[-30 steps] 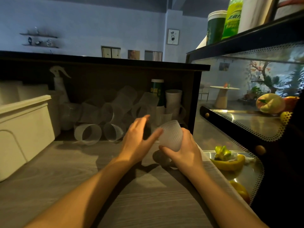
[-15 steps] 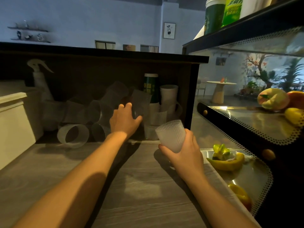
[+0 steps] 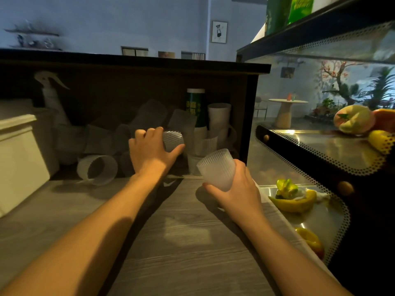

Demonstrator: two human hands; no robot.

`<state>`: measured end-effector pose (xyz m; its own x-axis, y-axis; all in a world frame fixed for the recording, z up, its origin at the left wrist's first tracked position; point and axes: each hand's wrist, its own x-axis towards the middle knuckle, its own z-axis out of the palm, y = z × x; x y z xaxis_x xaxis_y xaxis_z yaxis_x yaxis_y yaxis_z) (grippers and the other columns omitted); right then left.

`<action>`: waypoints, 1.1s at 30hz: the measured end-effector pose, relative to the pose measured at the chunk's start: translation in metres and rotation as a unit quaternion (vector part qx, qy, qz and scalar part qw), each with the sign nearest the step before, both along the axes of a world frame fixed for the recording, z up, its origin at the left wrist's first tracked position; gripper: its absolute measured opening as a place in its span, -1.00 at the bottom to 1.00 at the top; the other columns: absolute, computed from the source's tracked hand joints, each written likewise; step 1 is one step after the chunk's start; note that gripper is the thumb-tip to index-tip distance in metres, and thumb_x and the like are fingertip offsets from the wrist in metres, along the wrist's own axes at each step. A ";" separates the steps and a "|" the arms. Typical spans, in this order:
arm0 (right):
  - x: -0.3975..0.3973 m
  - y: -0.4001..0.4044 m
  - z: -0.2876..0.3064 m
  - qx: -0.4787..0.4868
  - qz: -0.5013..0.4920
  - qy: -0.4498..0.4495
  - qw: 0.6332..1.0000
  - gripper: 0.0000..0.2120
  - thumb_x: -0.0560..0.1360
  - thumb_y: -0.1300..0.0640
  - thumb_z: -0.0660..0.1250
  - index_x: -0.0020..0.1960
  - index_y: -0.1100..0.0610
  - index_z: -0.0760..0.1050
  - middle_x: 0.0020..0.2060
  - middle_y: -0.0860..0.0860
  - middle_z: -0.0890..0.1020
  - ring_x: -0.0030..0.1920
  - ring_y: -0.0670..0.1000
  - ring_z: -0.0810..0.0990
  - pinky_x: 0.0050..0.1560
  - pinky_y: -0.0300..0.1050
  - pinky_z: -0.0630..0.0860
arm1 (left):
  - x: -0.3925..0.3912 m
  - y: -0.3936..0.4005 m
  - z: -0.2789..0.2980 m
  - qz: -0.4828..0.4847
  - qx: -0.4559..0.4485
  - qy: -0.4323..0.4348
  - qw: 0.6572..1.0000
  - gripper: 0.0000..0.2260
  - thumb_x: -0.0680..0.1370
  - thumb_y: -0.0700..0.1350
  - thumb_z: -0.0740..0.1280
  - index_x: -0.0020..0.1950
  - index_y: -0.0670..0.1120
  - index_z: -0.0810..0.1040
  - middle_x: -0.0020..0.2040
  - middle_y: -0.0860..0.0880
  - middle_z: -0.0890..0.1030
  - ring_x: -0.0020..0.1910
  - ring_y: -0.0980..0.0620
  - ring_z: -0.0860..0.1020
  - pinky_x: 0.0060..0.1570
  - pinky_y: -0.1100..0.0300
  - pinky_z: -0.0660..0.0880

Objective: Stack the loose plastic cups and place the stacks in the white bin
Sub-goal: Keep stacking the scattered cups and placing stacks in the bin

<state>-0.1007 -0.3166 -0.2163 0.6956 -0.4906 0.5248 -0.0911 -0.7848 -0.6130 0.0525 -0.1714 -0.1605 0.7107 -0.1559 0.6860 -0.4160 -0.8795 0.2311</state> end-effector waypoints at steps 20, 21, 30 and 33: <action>-0.011 0.043 0.010 -0.125 0.081 0.059 0.987 -0.26 0.31 -0.30 0.43 0.34 -0.09 0.18 0.18 -0.08 0.42 0.15 -0.02 0.47 0.09 -0.04 0.52 | -0.087 0.030 -0.012 -0.290 -0.519 0.242 0.767 -0.63 0.53 0.23 0.29 0.16 -0.02 0.47 0.00 0.02 0.59 -0.02 0.09 0.57 -0.13 0.24 0.50; -0.012 0.043 0.010 -0.118 0.084 0.056 0.988 -0.26 0.32 -0.30 0.43 0.35 -0.08 0.19 0.18 -0.08 0.42 0.16 -0.02 0.47 0.09 -0.03 0.52 | -0.091 0.029 -0.012 -0.293 -0.517 0.242 0.767 -0.61 0.51 0.21 0.31 0.18 -0.02 0.45 0.00 0.03 0.59 -0.05 0.12 0.57 -0.19 0.30 0.49; -0.017 0.042 0.010 -0.032 0.118 0.026 0.992 -0.20 0.27 -0.31 0.47 0.36 -0.13 0.18 0.15 -0.14 0.41 0.11 -0.10 0.46 0.04 -0.03 0.56 | -0.104 0.029 -0.033 -0.372 -0.410 0.237 0.798 -0.35 0.43 0.29 0.27 0.48 0.18 0.20 0.27 0.08 0.45 0.20 0.08 0.53 0.11 0.07 0.59; -0.018 0.046 0.011 -0.014 0.117 0.035 0.992 -0.21 0.28 -0.29 0.48 0.36 -0.12 0.18 0.16 -0.13 0.42 0.13 -0.08 0.46 0.06 -0.01 0.56 | -0.108 0.031 -0.029 -0.374 -0.452 0.208 0.782 -0.41 0.39 0.22 0.36 0.36 0.09 0.31 0.23 0.06 0.51 0.14 0.09 0.57 -0.05 0.20 0.62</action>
<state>-0.1189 -0.2701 -0.2051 0.8240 -0.2979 0.4820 0.0534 -0.8060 -0.5895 -0.0552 -0.1408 -0.1898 0.8443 -0.2195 0.4889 -0.4586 0.1759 0.8710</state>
